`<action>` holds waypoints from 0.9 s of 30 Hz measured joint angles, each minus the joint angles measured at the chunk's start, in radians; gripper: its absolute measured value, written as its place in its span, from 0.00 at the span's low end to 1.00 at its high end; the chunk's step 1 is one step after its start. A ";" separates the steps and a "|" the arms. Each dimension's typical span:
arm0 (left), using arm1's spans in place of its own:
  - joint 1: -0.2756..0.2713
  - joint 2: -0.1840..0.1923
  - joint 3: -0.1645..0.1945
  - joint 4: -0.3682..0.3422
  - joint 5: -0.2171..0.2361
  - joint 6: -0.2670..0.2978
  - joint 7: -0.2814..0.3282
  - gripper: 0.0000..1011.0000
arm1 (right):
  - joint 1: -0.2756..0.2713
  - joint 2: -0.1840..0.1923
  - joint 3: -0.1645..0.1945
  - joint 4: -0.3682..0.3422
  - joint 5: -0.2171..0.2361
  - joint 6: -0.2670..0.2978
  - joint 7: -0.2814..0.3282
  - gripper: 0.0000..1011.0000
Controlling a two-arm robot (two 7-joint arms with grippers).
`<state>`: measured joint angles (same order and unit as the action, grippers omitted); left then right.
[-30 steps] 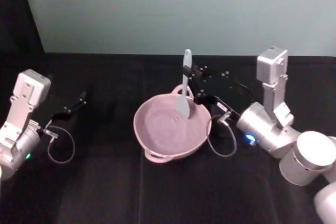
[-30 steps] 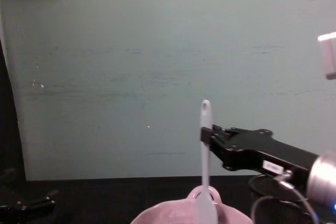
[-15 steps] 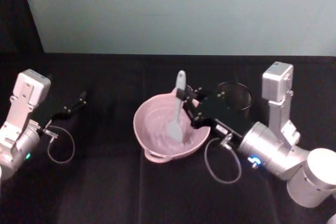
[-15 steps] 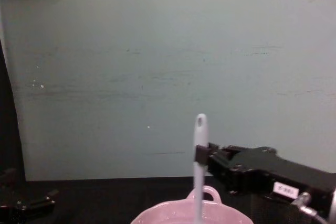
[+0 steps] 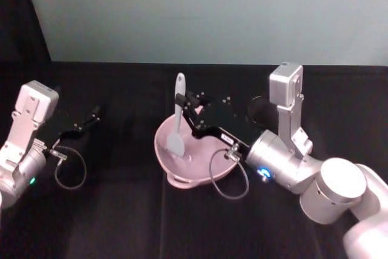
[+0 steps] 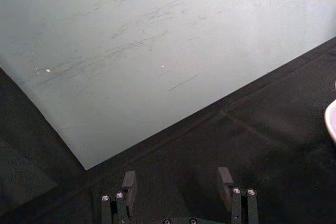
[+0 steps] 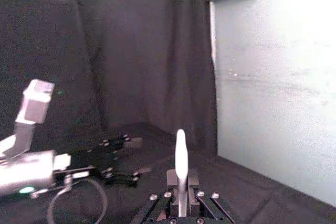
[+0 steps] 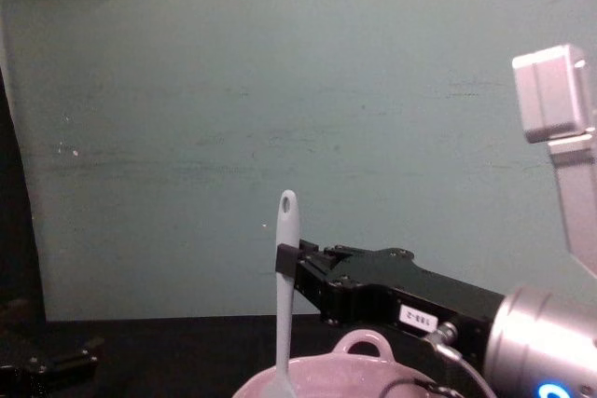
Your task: Use the one hand to pick up the spoon and stir the clear water in the bowl.
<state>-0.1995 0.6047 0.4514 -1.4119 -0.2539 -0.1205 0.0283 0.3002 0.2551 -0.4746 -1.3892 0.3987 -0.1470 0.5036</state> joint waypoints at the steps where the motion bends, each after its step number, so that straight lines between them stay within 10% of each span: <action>1: 0.000 0.000 0.000 0.000 0.000 0.000 0.000 1.00 | 0.000 0.000 0.000 0.000 0.000 0.000 0.000 0.11; 15: 0.000 0.000 0.000 0.000 0.000 0.000 0.000 1.00 | 0.052 -0.009 0.062 0.097 -0.055 -0.052 -0.061 0.11; 27: 0.000 0.000 0.000 0.000 0.000 0.000 0.000 1.00 | -0.056 0.073 0.110 -0.060 -0.015 0.016 -0.034 0.11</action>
<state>-0.1995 0.6047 0.4514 -1.4119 -0.2539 -0.1205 0.0283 0.2437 0.3286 -0.3642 -1.4497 0.3839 -0.1308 0.4698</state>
